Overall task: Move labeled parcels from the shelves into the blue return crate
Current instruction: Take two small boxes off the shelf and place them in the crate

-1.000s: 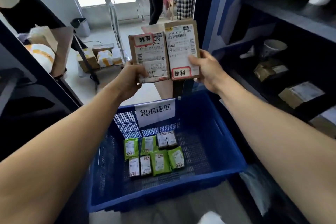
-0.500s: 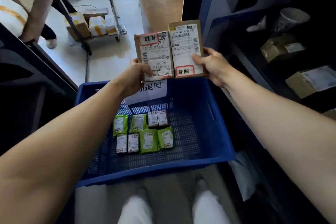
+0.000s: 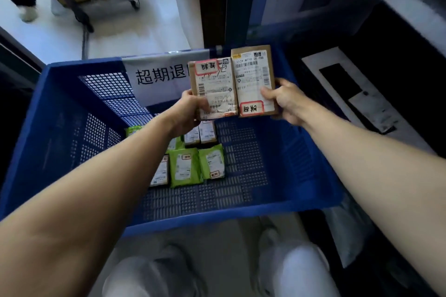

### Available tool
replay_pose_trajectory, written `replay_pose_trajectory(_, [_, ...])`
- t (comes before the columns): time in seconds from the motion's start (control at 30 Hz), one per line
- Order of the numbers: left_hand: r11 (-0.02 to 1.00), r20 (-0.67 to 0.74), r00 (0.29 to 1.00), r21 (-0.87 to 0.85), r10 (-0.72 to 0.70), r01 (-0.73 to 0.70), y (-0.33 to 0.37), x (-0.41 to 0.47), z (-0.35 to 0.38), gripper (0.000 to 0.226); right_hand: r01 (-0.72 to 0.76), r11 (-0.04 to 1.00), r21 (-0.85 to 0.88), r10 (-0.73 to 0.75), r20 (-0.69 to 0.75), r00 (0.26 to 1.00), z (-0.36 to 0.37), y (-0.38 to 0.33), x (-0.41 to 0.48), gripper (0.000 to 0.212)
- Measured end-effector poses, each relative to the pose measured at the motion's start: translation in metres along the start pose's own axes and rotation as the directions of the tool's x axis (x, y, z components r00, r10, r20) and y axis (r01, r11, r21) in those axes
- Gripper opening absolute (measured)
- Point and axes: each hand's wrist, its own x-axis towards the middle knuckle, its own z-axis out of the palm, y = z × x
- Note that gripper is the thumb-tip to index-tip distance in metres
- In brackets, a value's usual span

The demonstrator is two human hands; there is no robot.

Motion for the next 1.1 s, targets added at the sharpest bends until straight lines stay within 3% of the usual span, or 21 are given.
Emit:
replay_pose_trajectory(0.37, [0.99,-0.014,0.997,0.115,-0.082,0.083,-0.143,0.152,-0.04,0.079,-0.075,0.996,-0.041,0.076,0.013,0.997,0.014,0.14,0.158,0.027])
replay_pose_trajectory(0.5, [0.988,-0.017,0.995,0.121,-0.096,0.097,-0.179,0.2,-0.038,0.038,-0.12,0.991,-0.065,0.121,0.009,0.993,0.011,0.181,0.209,0.025])
replay_pose_trajectory(0.6, [0.992,-0.053,0.994,0.084,-0.094,0.098,-0.201,0.232,-0.037,0.03,-0.138,0.986,-0.098,0.137,-0.011,0.99,0.013,0.205,0.243,0.018])
replay_pose_trajectory(0.83, [0.99,-0.069,0.99,0.065,-0.121,0.125,-0.242,0.296,-0.04,0.034,-0.165,0.983,-0.085,0.159,-0.077,0.984,0.017,0.253,0.297,0.029])
replay_pose_trajectory(1.1, [0.987,-0.083,0.984,0.035,-0.155,0.158,-0.272,0.345,-0.048,0.08,-0.239,0.97,-0.051,0.233,-0.104,0.967,0.012,0.293,0.329,0.031])
